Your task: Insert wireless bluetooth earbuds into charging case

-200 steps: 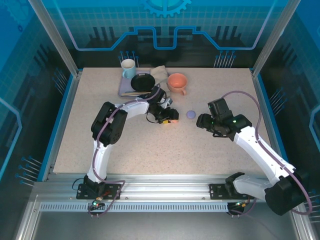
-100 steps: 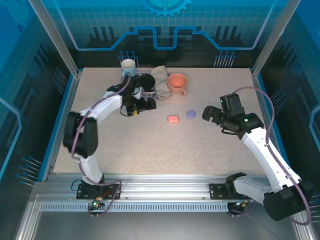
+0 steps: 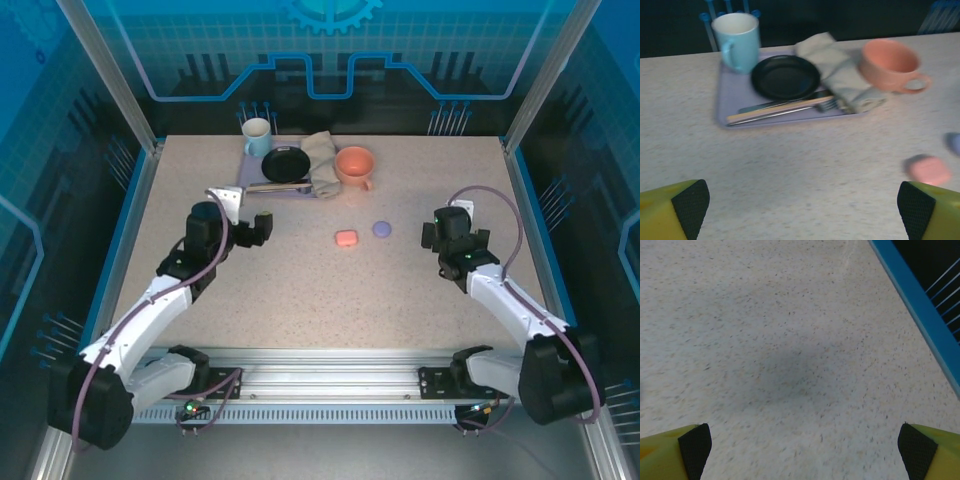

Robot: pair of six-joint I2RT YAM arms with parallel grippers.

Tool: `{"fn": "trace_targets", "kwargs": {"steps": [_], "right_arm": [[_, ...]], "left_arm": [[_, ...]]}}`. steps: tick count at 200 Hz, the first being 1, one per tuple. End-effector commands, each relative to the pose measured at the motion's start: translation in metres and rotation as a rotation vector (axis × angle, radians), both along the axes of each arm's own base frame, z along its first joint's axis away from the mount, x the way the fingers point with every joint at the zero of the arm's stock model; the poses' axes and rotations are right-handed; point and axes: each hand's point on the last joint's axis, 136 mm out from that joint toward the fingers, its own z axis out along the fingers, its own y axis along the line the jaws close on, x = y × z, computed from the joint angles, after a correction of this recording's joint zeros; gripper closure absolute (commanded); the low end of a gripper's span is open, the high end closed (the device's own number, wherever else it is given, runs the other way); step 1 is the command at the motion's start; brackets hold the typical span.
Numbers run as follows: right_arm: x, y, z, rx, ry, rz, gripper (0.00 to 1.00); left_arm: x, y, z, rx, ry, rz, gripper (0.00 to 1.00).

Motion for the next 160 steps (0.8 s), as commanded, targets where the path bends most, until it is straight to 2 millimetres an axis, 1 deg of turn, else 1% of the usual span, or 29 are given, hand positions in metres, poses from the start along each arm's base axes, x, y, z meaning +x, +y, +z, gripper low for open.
{"fn": "trace_targets", "kwargs": {"steps": [1, 10, 14, 33, 41, 49, 54, 60, 71, 82, 86, 88, 93, 97, 100, 101, 104, 109, 115, 119, 130, 134, 140, 160], "right_arm": [[0.025, -0.012, 0.017, -0.072, -0.173, -0.012, 0.00], [0.028, -0.009, 0.006, -0.071, -0.169, 0.020, 0.00], [0.030, -0.009, 0.005, -0.074, -0.180, 0.026, 0.00], [0.035, -0.001, -0.011, -0.093, -0.213, 0.110, 0.00], [0.038, 0.003, -0.009, -0.101, -0.232, 0.148, 0.00], [0.042, 0.011, -0.006, -0.070, -0.276, 0.218, 0.00], [0.043, 0.014, -0.009, -0.033, -0.256, 0.243, 0.00], [0.046, 0.018, -0.008, 0.004, -0.279, 0.281, 0.00], [0.048, 0.020, -0.011, 0.072, -0.305, 0.315, 0.00], [0.047, 0.018, -0.022, 0.094, -0.354, 0.313, 0.00], [0.046, 0.018, -0.032, 0.095, -0.343, 0.309, 0.00], [0.048, 0.018, -0.032, 0.093, -0.359, 0.310, 0.00], [0.052, 0.020, -0.029, 0.082, -0.382, 0.325, 0.00], [0.056, 0.024, -0.030, 0.085, -0.353, 0.351, 0.00], [0.059, 0.029, -0.026, 0.094, -0.341, 0.376, 0.00], [0.057, 0.031, -0.032, 0.098, -0.306, 0.384, 0.00], [0.059, 0.035, -0.037, 0.108, -0.265, 0.408, 0.00], [0.063, 0.039, -0.037, 0.102, -0.271, 0.434, 0.00], [0.064, 0.040, -0.035, 0.100, -0.271, 0.435, 0.00], [0.063, 0.040, -0.038, 0.110, -0.249, 0.434, 0.00], [0.063, 0.040, -0.036, 0.106, -0.263, 0.435, 0.00], [0.062, 0.040, -0.039, 0.108, -0.252, 0.433, 0.00], [0.063, 0.040, -0.036, 0.099, -0.267, 0.435, 0.00], [0.063, 0.041, -0.038, 0.097, -0.258, 0.435, 0.00]], "left_arm": [[0.016, 0.031, 0.001, 0.130, -0.139, 0.110, 0.01], [0.018, 0.039, -0.012, 0.134, -0.147, 0.142, 0.01], [0.018, 0.042, -0.019, 0.125, -0.144, 0.150, 0.01], [0.022, 0.050, -0.044, 0.077, -0.137, 0.162, 0.01], [0.024, 0.053, -0.053, 0.044, -0.135, 0.159, 0.01], [0.026, 0.055, -0.063, 0.046, -0.117, 0.153, 0.01], [0.028, 0.057, -0.069, 0.035, -0.112, 0.150, 0.01], [0.030, 0.058, -0.077, 0.011, -0.097, 0.133, 0.01], [0.034, 0.061, -0.090, -0.015, -0.075, 0.129, 0.01], [0.039, 0.063, -0.103, -0.031, -0.060, 0.125, 0.01], [0.041, 0.063, -0.107, -0.034, -0.051, 0.120, 0.01], [0.042, 0.063, -0.109, -0.036, -0.049, 0.120, 0.01], [0.043, 0.065, -0.111, -0.042, -0.050, 0.124, 0.01], [0.043, 0.067, -0.113, -0.061, -0.036, 0.125, 0.01], [0.043, 0.069, -0.114, -0.074, -0.026, 0.127, 0.01], [0.043, 0.069, -0.114, -0.078, -0.024, 0.126, 0.01], [0.044, 0.070, -0.113, -0.083, -0.026, 0.128, 0.01], [0.044, 0.071, -0.114, -0.087, -0.027, 0.126, 0.01], [0.044, 0.071, -0.114, -0.089, -0.019, 0.123, 0.01], [0.045, 0.071, -0.113, -0.094, -0.023, 0.124, 0.01], [0.045, 0.072, -0.113, -0.095, -0.021, 0.126, 0.01], [0.045, 0.072, -0.113, -0.095, -0.022, 0.127, 0.01], [0.045, 0.073, -0.114, -0.094, -0.018, 0.132, 0.01], [0.045, 0.073, -0.113, -0.091, -0.023, 0.135, 0.01]]}}
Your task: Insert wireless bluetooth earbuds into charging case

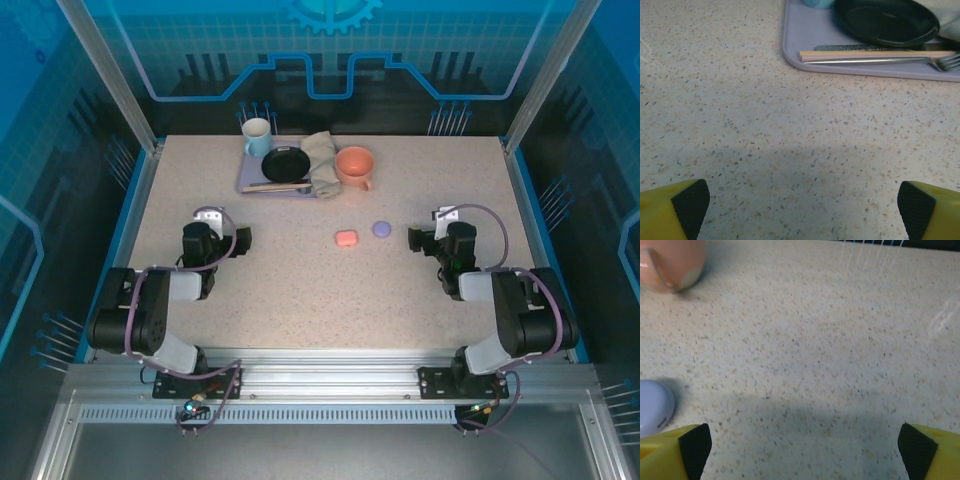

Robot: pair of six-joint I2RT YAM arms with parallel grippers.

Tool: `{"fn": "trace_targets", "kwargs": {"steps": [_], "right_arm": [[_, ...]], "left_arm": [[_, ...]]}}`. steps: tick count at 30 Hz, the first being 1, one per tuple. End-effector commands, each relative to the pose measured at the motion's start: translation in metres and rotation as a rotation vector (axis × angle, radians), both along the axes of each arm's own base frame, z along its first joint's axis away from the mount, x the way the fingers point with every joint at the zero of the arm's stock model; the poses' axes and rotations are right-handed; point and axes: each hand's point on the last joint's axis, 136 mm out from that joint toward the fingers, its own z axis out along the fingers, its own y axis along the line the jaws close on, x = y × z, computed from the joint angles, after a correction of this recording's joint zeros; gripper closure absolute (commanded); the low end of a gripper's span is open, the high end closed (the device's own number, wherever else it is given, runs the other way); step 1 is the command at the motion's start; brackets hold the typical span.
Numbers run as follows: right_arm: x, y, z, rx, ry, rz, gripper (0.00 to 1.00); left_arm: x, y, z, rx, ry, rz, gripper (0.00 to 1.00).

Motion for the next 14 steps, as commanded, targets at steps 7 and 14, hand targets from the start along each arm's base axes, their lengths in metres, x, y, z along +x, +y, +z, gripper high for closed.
{"fn": "trace_targets", "kwargs": {"steps": [7, 14], "right_arm": [[0.0091, 0.0122, 0.0153, 0.003, -0.046, 0.069, 0.00], [0.0087, 0.0140, 0.0154, 0.008, -0.047, 0.086, 0.00]], "left_arm": [[0.0082, -0.0043, 0.0170, -0.028, -0.064, -0.021, 0.01], [0.0083, -0.0044, 0.0175, -0.028, -0.066, -0.020, 0.01]]}}
